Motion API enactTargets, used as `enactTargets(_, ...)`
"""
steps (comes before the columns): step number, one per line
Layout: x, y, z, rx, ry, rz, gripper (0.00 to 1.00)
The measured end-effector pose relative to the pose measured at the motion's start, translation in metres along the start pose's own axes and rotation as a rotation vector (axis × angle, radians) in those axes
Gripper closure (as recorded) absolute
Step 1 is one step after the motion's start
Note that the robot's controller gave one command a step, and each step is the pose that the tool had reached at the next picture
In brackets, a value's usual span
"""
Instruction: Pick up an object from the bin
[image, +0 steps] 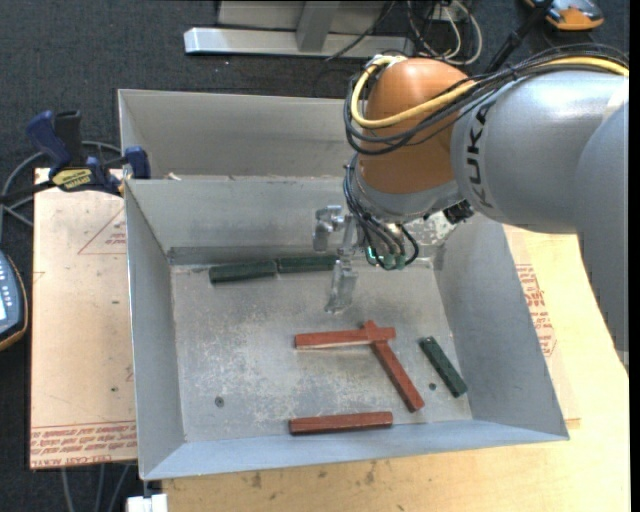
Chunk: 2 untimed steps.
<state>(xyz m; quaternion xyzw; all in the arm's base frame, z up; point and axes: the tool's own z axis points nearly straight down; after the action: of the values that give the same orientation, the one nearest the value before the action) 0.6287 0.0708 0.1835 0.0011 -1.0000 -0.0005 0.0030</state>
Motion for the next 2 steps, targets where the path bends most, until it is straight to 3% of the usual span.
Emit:
enactTargets(1, 0.0618, -0.0751, 0.1008, 0.002, 0.003, 0.155, 0.0)
enactTargets(2, 0.0584, -0.0722, 0.0966, -0.001, -0.006, 0.151, 1.0)
